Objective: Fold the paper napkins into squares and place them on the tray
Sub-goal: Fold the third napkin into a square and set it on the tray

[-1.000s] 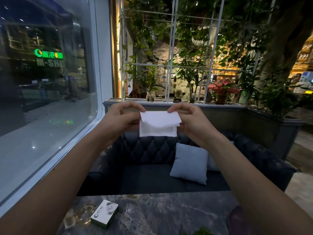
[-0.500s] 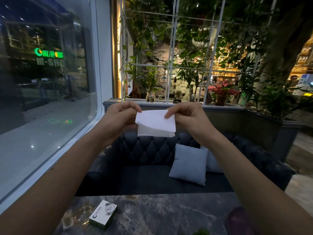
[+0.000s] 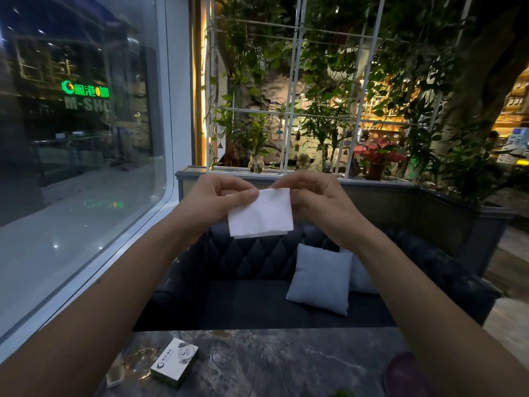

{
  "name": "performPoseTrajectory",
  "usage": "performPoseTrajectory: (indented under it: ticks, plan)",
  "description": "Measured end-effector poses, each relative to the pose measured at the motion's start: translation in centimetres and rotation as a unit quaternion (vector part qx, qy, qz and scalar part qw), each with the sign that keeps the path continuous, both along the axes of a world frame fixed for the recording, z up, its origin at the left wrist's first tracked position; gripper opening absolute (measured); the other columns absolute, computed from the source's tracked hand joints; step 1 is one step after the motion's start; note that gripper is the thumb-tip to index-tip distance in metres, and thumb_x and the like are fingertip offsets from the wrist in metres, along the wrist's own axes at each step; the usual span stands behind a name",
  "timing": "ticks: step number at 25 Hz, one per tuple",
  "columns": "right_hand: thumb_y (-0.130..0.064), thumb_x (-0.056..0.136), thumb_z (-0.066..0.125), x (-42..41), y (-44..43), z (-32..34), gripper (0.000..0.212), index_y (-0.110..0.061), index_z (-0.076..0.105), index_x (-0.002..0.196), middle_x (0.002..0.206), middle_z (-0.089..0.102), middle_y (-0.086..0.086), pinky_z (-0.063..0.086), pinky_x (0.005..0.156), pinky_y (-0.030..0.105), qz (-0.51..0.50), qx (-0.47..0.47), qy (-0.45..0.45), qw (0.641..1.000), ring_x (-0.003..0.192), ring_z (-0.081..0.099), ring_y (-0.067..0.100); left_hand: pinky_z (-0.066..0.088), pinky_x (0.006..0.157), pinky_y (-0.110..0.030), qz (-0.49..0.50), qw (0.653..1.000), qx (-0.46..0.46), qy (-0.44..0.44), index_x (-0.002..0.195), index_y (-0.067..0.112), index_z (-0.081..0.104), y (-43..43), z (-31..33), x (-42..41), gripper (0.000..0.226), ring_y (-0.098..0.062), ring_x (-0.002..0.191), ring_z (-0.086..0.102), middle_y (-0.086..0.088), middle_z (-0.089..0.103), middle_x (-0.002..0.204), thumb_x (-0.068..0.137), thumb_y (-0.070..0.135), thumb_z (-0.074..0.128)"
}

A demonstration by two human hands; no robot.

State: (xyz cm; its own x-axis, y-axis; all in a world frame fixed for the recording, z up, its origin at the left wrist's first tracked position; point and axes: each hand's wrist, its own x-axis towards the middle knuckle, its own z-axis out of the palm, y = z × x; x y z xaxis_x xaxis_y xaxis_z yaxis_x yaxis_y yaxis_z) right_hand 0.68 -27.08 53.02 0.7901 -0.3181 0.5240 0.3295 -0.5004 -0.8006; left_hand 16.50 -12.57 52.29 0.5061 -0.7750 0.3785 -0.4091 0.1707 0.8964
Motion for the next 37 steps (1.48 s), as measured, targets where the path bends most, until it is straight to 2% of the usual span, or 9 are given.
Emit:
performPoseTrajectory:
  ticks: [3,6,10,19,25,28,30,32,37]
  plan:
    - [-0.013,0.099,0.050,0.2,0.3,0.2,0.022,-0.015,0.067,0.113,0.102,0.073,0.002,0.059,0.081,0.032,-0.028,0.034,0.005,0.999,0.098,0.069,0.017,0.055,0.082,-0.039,0.001,1.000,-0.014,-0.011,0.087,0.020,0.078,0.1,0.0,0.0,0.008,-0.021,0.087,0.069,-0.006,0.075,0.091,0.080,0.024,0.075]
    - [-0.031,0.093,0.062,0.9,0.3,-0.1,0.018,-0.018,0.072,0.102,0.096,0.072,-0.002,0.054,0.078,0.029,-0.078,-0.052,0.023,0.995,0.090,0.068,0.011,0.056,0.082,-0.041,0.000,0.999,-0.025,-0.028,0.089,0.015,0.077,0.1,0.0,-0.1,0.010,-0.022,0.086,0.069,-0.008,0.075,0.091,0.081,0.022,0.075]
    - [-0.028,0.092,0.066,1.5,0.3,-0.5,0.015,-0.015,0.073,0.090,0.091,0.071,0.009,0.053,0.077,0.041,-0.079,-0.078,0.019,0.994,0.087,0.068,0.026,0.057,0.080,-0.040,0.003,0.999,-0.028,-0.042,0.088,0.016,0.078,0.2,-0.1,-0.1,0.009,-0.021,0.085,0.070,-0.008,0.076,0.089,0.081,0.021,0.075]
    - [-0.024,0.091,0.067,0.5,-0.6,-0.2,0.014,-0.012,0.074,0.090,0.087,0.071,0.007,0.052,0.072,0.029,-0.118,-0.013,0.017,0.993,0.078,0.065,0.011,0.055,0.062,-0.019,-0.001,0.999,-0.039,0.016,0.092,0.010,0.074,1.2,-0.6,0.8,0.009,-0.013,0.070,0.072,-0.006,0.077,0.075,0.084,0.012,0.071]
    - [-0.026,0.090,0.068,0.6,-0.6,-0.5,0.012,-0.016,0.074,0.088,0.090,0.071,0.009,0.051,0.073,0.033,-0.122,-0.006,0.009,0.992,0.081,0.065,0.017,0.059,0.072,-0.027,-0.019,0.999,-0.029,0.041,0.098,0.009,0.072,0.9,-0.8,0.6,0.020,-0.020,0.084,0.074,-0.010,0.077,0.089,0.083,0.021,0.072]
    - [-0.025,0.091,0.067,0.4,-0.4,-0.8,0.011,-0.015,0.073,0.089,0.085,0.069,0.006,0.050,0.068,0.027,-0.113,0.009,0.006,0.993,0.078,0.064,0.014,0.059,0.076,-0.033,-0.048,0.998,0.005,0.050,0.099,0.004,0.070,0.7,-1.2,0.2,0.035,-0.023,0.087,0.074,-0.011,0.076,0.091,0.077,0.031,0.074]
    - [-0.024,0.091,0.066,0.2,-0.4,-1.1,0.013,-0.013,0.073,0.092,0.084,0.068,0.005,0.051,0.066,0.027,-0.113,0.019,0.004,0.993,0.077,0.064,0.013,0.059,0.073,-0.031,-0.057,0.998,0.016,0.038,0.088,0.000,0.068,0.4,-1.7,0.0,0.028,-0.021,0.079,0.072,-0.010,0.075,0.081,0.079,0.026,0.074]
    - [-0.026,0.090,0.067,-0.2,-0.7,-1.6,0.014,-0.015,0.073,0.096,0.089,0.070,0.004,0.056,0.071,0.036,-0.108,0.045,0.016,0.993,0.082,0.068,0.017,0.058,0.073,-0.030,-0.053,0.998,0.007,0.038,0.081,0.002,0.067,0.2,-2.1,-0.3,0.020,-0.021,0.076,0.070,-0.011,0.074,0.077,0.083,0.021,0.073]
    - [-0.015,0.088,0.070,-2.2,-1.9,-3.4,0.018,-0.008,0.069,0.105,0.091,0.075,0.007,0.059,0.078,0.038,-0.078,0.098,0.068,0.990,0.084,0.071,0.022,0.061,0.077,-0.032,-0.050,0.996,0.003,0.068,0.091,0.006,0.072,-1.0,-3.1,-1.0,0.015,-0.022,0.084,0.074,-0.012,0.077,0.087,0.083,0.018,0.072]
